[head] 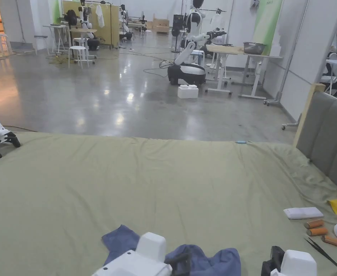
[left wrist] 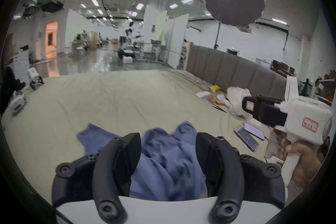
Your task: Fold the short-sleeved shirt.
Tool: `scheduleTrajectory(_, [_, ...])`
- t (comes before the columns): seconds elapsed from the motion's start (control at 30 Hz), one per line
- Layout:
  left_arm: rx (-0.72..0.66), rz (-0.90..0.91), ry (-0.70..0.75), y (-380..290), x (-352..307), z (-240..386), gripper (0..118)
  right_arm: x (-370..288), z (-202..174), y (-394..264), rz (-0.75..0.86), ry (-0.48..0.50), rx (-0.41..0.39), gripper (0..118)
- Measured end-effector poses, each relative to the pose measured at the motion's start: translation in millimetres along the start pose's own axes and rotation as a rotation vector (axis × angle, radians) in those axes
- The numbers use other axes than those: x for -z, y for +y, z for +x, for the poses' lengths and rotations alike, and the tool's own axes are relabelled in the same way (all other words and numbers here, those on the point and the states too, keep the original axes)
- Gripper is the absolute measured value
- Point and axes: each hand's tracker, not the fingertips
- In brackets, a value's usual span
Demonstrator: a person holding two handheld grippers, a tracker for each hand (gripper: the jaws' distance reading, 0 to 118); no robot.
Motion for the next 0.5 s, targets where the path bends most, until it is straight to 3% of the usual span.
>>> scheduleTrajectory(0.23, [-0.015, 0.195, 0.313, 25, -56, -59, 61, -4, -44, 25, 0.091, 0.09, -0.025, 0])
scheduleTrajectory(0.5, [-0.079, 0.262, 0.511, 21, -92, -99, 0, -6, -82, 41, 0.185, 0.139, -0.023, 0])
